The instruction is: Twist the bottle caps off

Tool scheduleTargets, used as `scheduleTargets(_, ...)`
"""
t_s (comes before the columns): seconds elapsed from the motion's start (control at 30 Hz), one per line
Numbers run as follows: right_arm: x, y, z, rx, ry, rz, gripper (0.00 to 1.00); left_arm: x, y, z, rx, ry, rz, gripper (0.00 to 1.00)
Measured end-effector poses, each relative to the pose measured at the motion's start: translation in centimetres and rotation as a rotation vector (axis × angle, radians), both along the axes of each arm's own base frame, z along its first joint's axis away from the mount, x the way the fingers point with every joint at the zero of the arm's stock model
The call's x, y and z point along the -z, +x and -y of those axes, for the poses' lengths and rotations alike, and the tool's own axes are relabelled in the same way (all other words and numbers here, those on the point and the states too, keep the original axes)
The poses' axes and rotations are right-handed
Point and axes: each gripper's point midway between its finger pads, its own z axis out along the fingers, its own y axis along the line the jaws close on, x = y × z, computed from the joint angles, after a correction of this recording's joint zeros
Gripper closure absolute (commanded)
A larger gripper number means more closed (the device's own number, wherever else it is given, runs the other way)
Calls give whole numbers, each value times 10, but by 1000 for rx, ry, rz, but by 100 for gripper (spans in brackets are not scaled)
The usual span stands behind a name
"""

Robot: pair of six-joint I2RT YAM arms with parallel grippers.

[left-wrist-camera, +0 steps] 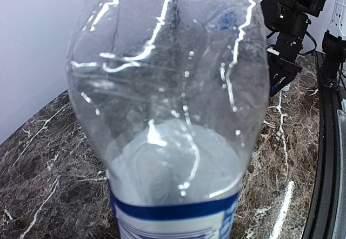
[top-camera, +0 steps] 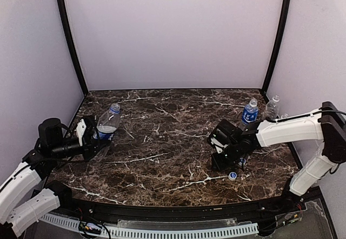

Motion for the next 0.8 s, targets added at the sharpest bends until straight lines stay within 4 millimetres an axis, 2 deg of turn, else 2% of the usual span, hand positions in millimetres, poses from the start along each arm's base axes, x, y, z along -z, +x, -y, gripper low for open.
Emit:
scheduleTargets(0.07, 9, 0, -2, 2, -4, -17, 95, 0, -1, 1, 5, -2, -1, 78)
scheduleTargets(0.13, 13, 1, -6, 5, 4, -19, 84, 0, -1, 1, 9, -4, -2, 78)
scheduleTargets(0.17, 13, 2, -7, 7, 11, -15, 75, 0, -2, 1, 12, -4, -2, 78)
scheduleTargets(0.23, 13, 4, -9, 14, 18, -12, 47, -1, -2, 2, 15, -6, -2, 78)
scheduleTargets(0.33, 11, 5, -10, 17, 23, -7, 23, -2, -3, 2, 21, -9, -2, 78)
scheduleTargets(0.4, 8, 6, -10, 19, 14, -6, 17, -2, -4, 3, 28, -11, -2, 78)
scheduleTargets(0.53, -5, 11, -8, -3, -32, 15, 19, -3, -6, 5, 44, -17, -4, 78)
scheduleTargets(0.6, -25, 18, -19, -47, -24, 50, 20, -3, -7, 6, 53, -21, -5, 78)
scheduleTargets(0.67, -59, 28, -47, -128, 34, 122, 19, -4, -9, 7, 66, -26, -6, 78)
scheduleTargets(0.73, -105, 30, -87, -254, 149, 221, 16, -6, -12, 10, 87, -34, -7, 78)
scheduleTargets(0.8, -162, 21, -135, -413, 327, 343, 14, -9, -15, 12, 113, -44, -8, 78)
